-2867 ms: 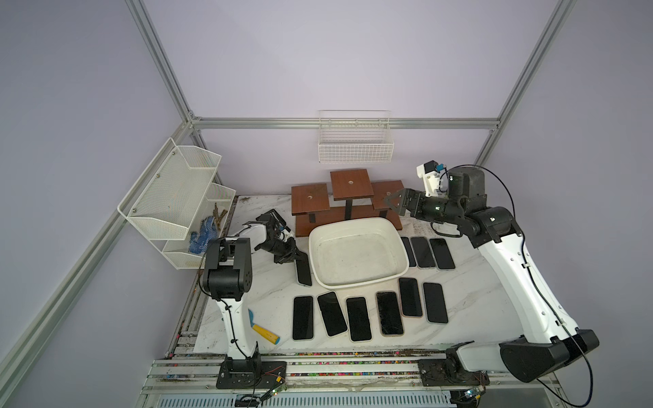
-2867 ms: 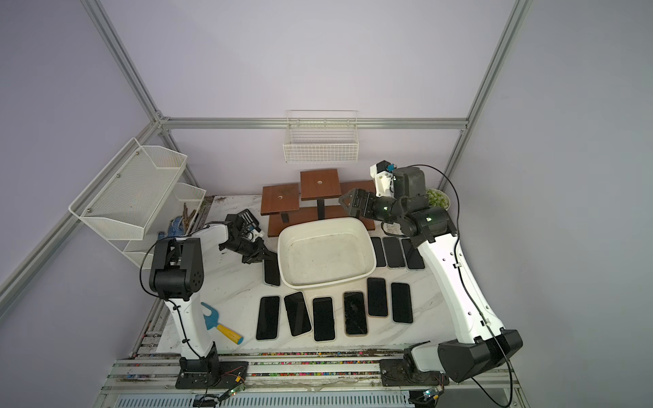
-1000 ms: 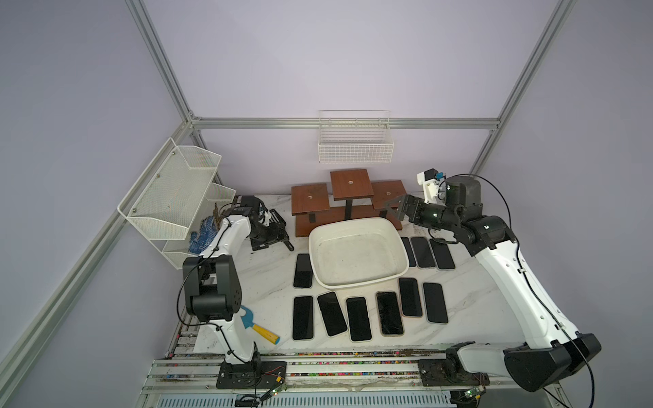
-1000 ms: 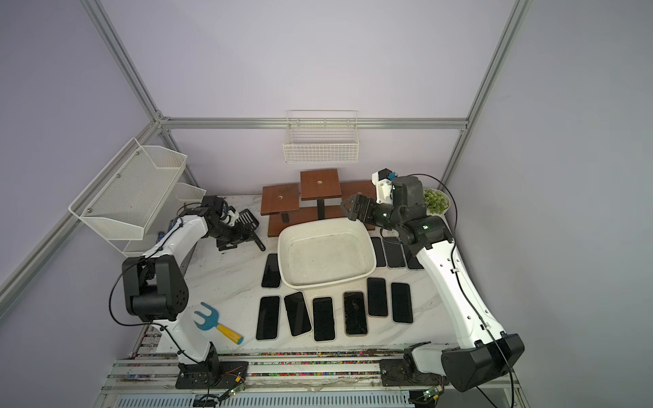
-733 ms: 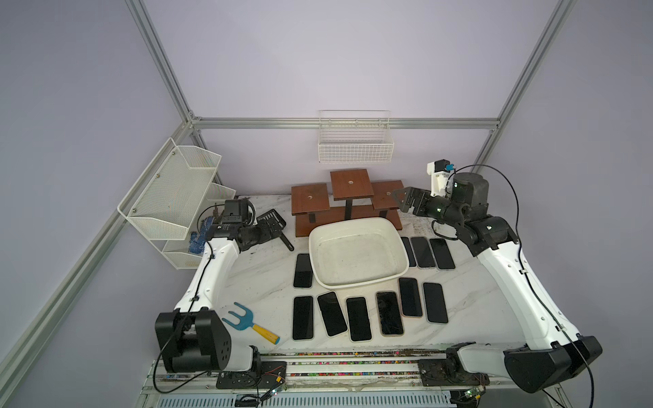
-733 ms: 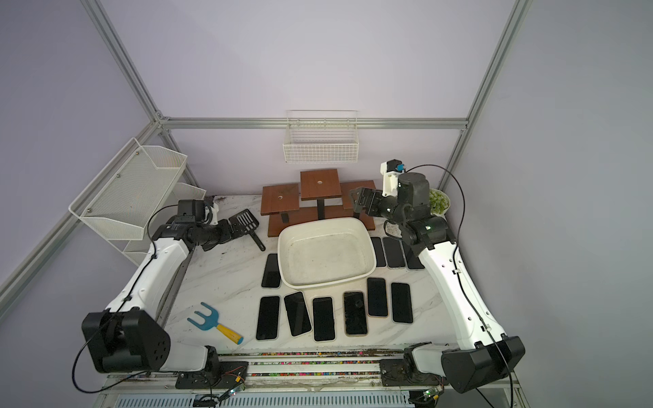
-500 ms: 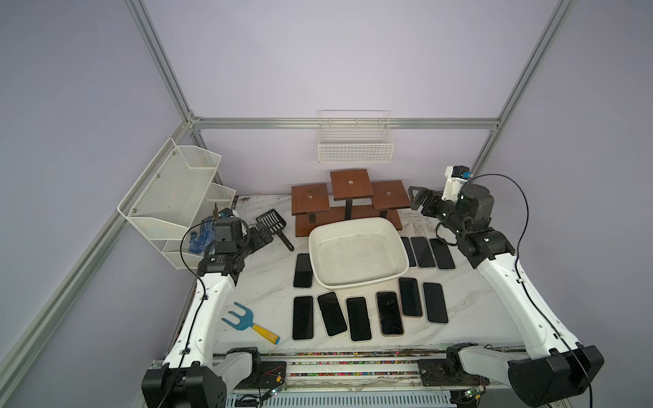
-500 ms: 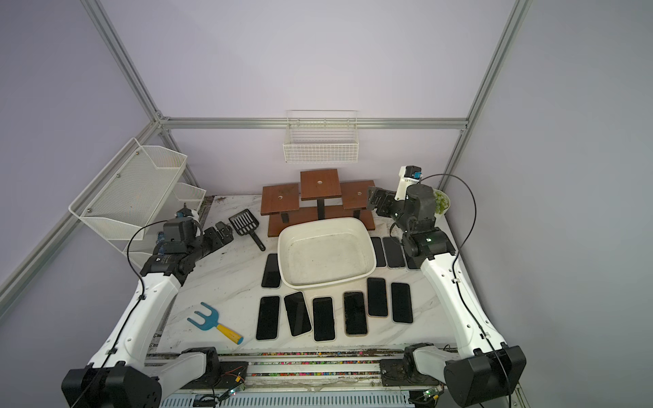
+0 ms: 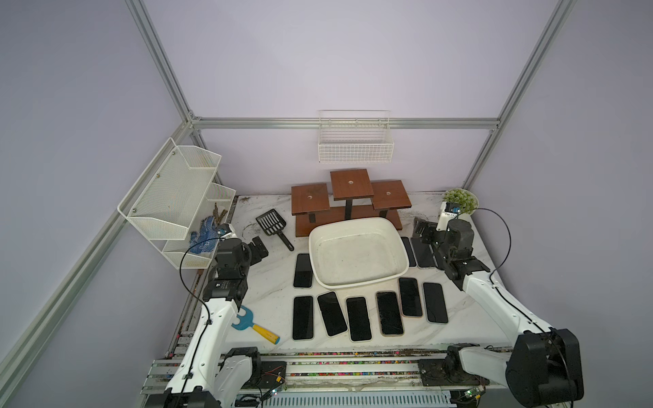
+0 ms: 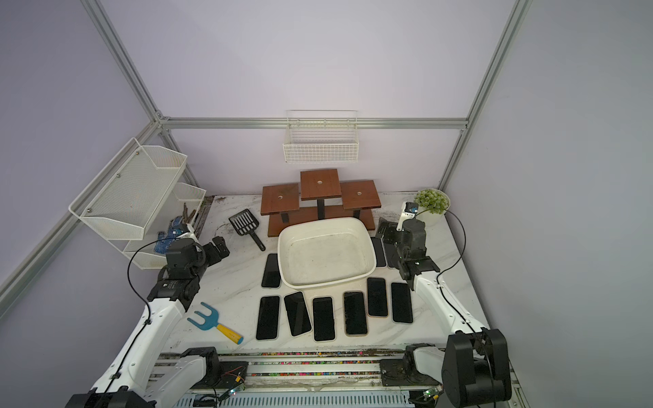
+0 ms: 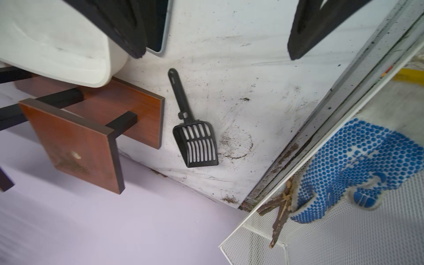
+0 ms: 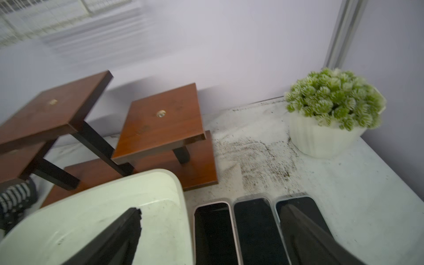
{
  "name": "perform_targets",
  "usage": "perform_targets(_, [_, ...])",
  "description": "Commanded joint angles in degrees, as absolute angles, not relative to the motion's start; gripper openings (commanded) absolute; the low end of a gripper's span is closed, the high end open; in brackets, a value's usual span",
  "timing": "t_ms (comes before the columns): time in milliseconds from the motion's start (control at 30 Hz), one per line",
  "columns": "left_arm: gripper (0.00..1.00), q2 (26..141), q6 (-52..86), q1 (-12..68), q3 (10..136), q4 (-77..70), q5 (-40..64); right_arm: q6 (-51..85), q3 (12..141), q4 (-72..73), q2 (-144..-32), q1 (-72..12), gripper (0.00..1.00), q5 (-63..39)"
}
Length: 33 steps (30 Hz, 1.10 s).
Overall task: Take the phone out of the storage box
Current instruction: Reset both arms
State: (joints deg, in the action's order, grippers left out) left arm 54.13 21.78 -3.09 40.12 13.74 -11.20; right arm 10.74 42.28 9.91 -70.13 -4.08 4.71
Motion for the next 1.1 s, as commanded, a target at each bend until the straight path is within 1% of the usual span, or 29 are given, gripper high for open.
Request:
perform_targets(0, [1.0,53.9,14.5,-3.3,38.8,5.8,-17.9,7.4,36.7,21.2,-72.2,-2.3,1.0,7.3])
perform_targets(100, [1.0,56.6,10.7,-3.6,36.5,1.0,-19.6,7.0,31.3,30.5,-75.4,-1.6,1.0,7.1])
perform_targets(200, [1.0,59.7,9.2,-4.5,35.0,-3.9,-17.3,6.9,27.7,39.1,-78.2,-1.2,1.0,6.3])
perform_targets(367, [1.0,64.1,5.1,-4.7,31.4,-15.6,-12.8,5.1,27.0,41.5,-80.8,-0.5,1.0,6.5])
perform_targets(567, [1.0,70.8,5.0,-5.3,29.1,-26.3,-9.9,6.4,20.7,52.1,-82.1,0.0,0.99,7.0])
perform_targets(667, [1.0,74.5,5.1,-5.3,29.1,-30.0,-6.1,6.7,20.2,53.5,-82.6,0.7,0.99,5.8])
perform_targets(833, [1.0,80.1,1.1,-5.1,28.8,-33.9,4.0,6.6,20.0,54.5,-83.4,1.0,1.0,5.0])
perform_targets(933, [1.0,80.4,1.1,-5.0,24.0,-42.4,5.1,6.0,19.3,54.2,-82.4,1.0,1.0,3.5])
perform_targets(1000, [1.0,80.5,0.5,-4.9,21.8,-45.4,5.5,5.5,18.4,55.3,-82.1,1.0,1.0,2.8])
perform_targets(1067, [1.0,83.3,0.1,-4.8,18.7,-52.6,5.3,5.4,18.3,55.8,-82.4,1.0,1.0,2.2])
